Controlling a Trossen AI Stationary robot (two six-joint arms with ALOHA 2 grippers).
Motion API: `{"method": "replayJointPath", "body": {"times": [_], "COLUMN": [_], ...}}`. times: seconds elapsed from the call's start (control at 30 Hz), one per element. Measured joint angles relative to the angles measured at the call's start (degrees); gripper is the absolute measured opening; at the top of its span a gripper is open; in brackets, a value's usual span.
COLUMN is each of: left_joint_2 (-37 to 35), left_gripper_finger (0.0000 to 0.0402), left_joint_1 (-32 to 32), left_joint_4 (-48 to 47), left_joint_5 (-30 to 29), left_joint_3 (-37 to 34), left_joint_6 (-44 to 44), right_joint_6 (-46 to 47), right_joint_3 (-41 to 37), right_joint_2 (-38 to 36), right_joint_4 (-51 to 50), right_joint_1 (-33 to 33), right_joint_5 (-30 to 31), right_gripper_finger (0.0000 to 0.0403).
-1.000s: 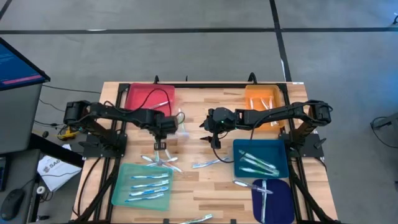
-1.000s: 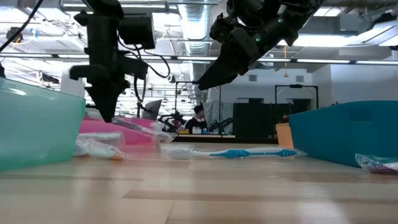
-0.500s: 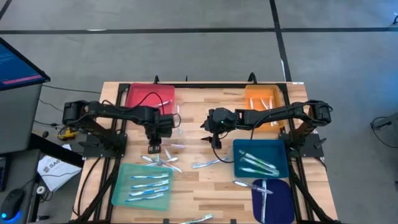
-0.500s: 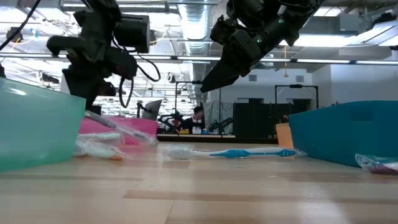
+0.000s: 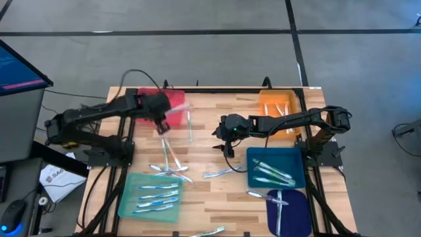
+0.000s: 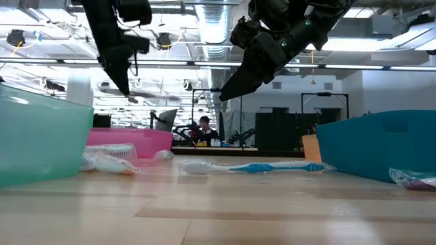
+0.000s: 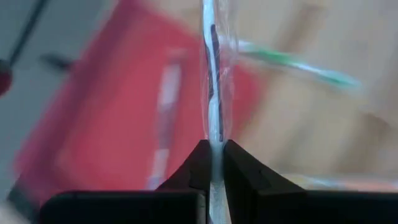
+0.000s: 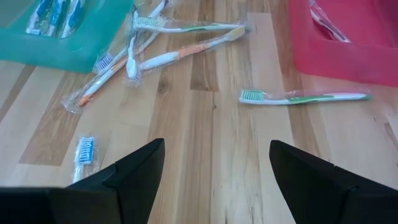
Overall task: Pick & Place Toothbrushes
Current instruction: Put the violet toothbrush into the pink bin
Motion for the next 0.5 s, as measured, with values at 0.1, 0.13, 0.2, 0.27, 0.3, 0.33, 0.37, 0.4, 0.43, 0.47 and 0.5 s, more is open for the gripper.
{"method": "replayJointPath", "body": {"times": [0.1,0.13,0.2,0.27,0.3,0.33,0.37,0.4,0.43,0.47,0.5], "left_joint_2": [0.5,0.9,1.8,3.1,4.0,5.0,6.2,7.5,9.0,10.4,11.7], "left_gripper_finger": [0.0014,0.0014,0.0014,0.0014,0.0014,0.0014,0.0014,0.0014,0.0014,0.0014,0.0014], "left_joint_1": [6.8,8.8,11.9,13.8,14.5,15.2,15.8,16.4,16.9,17.3,17.6], "left_joint_4": [0.2,0.3,0.5,1.1,1.3,1.2,1.2,1.2,1.2,1.2,1.4], "left_joint_5": [-3.6,-3.7,-3.2,-2.3,-2.2,-1.9,-1.8,-1.5,-1.1,-1.0,-1.1], "left_joint_3": [0.0,0.0,-0.1,-0.1,-0.1,-0.1,-0.1,-0.1,-0.1,-0.1,-0.1], "left_joint_6": [0.9,1.0,1.2,2.4,3.1,4.4,5.7,6.9,7.7,8.5,8.8], "right_joint_6": [0.4,0.4,0.5,0.5,0.5,0.5,0.5,0.5,0.5,0.5,0.4], "right_joint_3": [0.0,0.0,0.0,0.0,0.0,0.0,0.0,0.0,0.0,0.0,0.0], "right_joint_2": [0.0,0.0,0.0,0.0,0.0,0.0,0.0,0.0,0.0,0.0,0.0], "right_joint_4": [0.0,0.0,0.0,0.0,0.0,0.1,0.2,0.2,0.2,0.1,0.1], "right_joint_1": [0.3,0.5,0.9,1.2,1.4,1.5,1.5,1.5,1.5,1.5,1.4], "right_joint_5": [0.0,0.0,0.0,0.0,0.0,0.0,0.0,0.0,0.0,0.0,0.0], "right_gripper_finger": [0.0286,0.0286,0.0286,0.0286,0.0286,0.0286,0.0286,0.0286,0.0286,0.0286,0.0286]}}
